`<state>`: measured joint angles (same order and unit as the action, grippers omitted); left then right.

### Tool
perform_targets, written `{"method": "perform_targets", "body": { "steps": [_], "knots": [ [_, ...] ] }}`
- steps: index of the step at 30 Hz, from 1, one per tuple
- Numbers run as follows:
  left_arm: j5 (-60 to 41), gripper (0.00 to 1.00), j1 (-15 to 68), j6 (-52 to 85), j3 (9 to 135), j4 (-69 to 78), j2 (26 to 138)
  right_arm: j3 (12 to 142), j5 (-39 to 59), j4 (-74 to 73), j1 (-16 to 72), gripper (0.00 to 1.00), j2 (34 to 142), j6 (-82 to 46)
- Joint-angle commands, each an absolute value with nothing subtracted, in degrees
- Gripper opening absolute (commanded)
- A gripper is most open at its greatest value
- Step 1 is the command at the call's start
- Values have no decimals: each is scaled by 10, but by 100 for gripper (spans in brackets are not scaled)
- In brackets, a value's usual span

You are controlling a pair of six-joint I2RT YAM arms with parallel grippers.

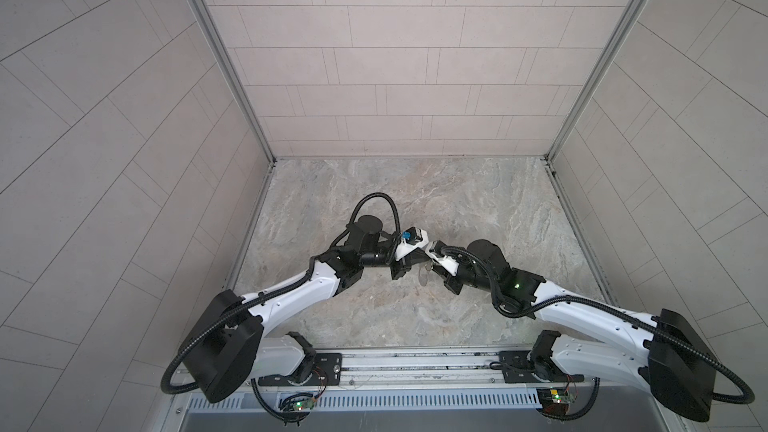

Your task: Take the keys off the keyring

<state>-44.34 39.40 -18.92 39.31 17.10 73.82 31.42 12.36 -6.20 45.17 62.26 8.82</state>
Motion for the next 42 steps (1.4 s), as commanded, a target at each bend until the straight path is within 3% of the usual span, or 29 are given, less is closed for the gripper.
{"method": "perform_targets", "body": {
  "steps": [1,5,9,23,42],
  "knots": [
    [-446,0,395,-189,401,187,729,309,90,-64,456,17,603,94],
    [-437,0,395,-191,401,176,728,320,67,-33,460,5,579,111],
    [-427,0,395,-205,401,160,724,340,60,19,463,0,557,131],
    [-392,0,399,-240,408,123,721,451,86,164,463,0,617,163],
    [-381,0,401,-190,403,149,733,426,81,89,468,0,594,150]
  ]
}}
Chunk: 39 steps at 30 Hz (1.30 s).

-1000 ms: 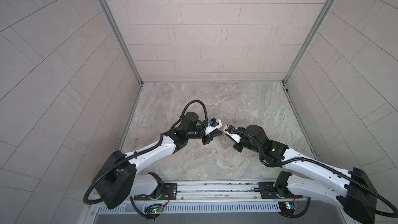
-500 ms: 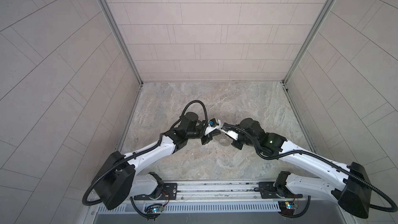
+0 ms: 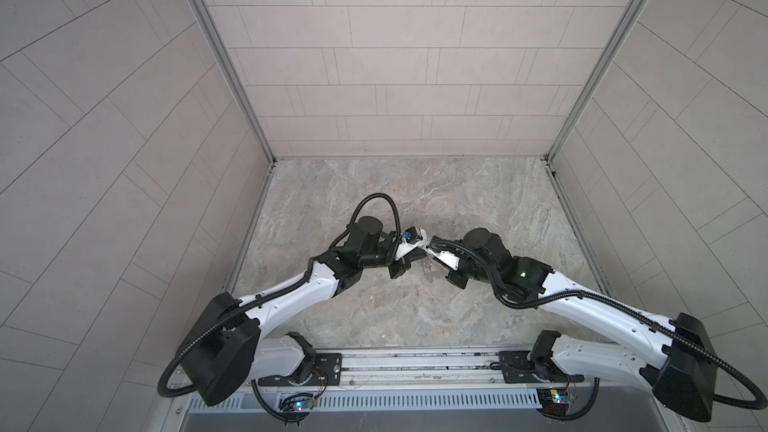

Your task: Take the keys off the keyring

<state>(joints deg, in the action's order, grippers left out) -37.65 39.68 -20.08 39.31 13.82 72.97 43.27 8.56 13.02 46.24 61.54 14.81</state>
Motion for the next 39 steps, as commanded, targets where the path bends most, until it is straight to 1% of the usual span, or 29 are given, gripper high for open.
{"method": "perform_targets", "body": {
  "steps": [1,10,20,29,39],
  "knots": [
    [-382,0,401,-188,402,151,731,422,79,81,468,0,592,147],
    [-369,0,404,-188,395,175,728,461,84,105,468,0,625,67],
    [-339,0,410,-198,379,199,723,492,81,138,464,0,635,-29],
    [-335,0,410,-204,372,208,723,519,111,163,445,0,647,-100],
    [-310,0,416,-219,367,212,718,554,138,217,437,0,675,-147]
  ]
}}
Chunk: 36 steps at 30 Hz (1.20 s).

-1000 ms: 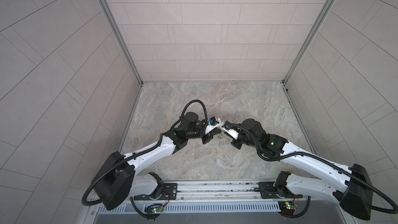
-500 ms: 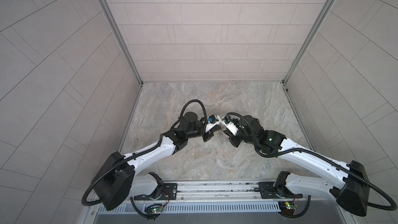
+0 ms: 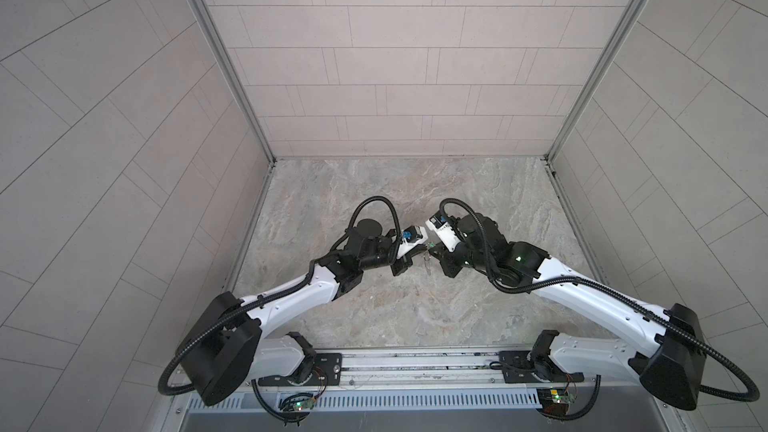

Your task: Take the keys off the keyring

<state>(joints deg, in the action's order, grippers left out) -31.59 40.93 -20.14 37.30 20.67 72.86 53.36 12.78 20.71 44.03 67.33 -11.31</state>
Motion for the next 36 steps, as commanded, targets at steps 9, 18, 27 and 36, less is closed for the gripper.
{"method": "perform_targets", "body": {
  "steps": [9,18,27,36],
  "knots": [
    [-263,0,428,-264,363,200,712,589,176,258,415,0,700,-221],
    [-213,0,447,-309,365,182,711,618,224,289,413,0,735,-253],
    [-190,0,462,-335,363,170,710,647,243,315,413,0,761,-251],
    [-201,0,461,-338,356,159,694,623,227,343,375,0,726,-242]
  ]
}}
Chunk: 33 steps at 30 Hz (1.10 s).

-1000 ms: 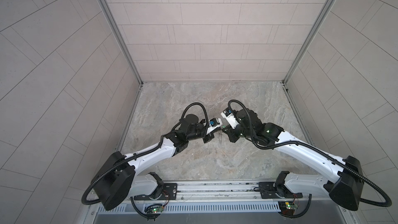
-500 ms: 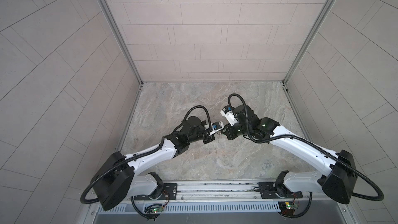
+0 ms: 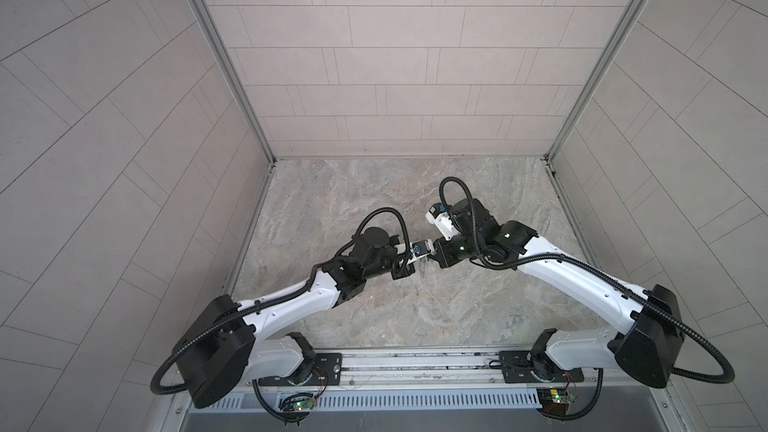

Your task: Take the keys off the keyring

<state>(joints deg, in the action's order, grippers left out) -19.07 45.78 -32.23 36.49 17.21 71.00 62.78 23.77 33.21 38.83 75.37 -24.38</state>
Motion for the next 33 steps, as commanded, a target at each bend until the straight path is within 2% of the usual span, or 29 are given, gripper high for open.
{"method": "perform_targets", "body": {
  "steps": [1,23,31,33],
  "knots": [
    [-207,0,460,-338,355,159,694,620,227,350,371,0,724,-239],
    [-262,0,454,-307,370,155,708,587,262,348,339,0,718,-213],
    [-283,0,428,-261,373,160,718,582,279,351,339,0,730,-181],
    [-298,5,417,-250,376,159,724,582,281,351,340,0,734,-178]
  ]
}}
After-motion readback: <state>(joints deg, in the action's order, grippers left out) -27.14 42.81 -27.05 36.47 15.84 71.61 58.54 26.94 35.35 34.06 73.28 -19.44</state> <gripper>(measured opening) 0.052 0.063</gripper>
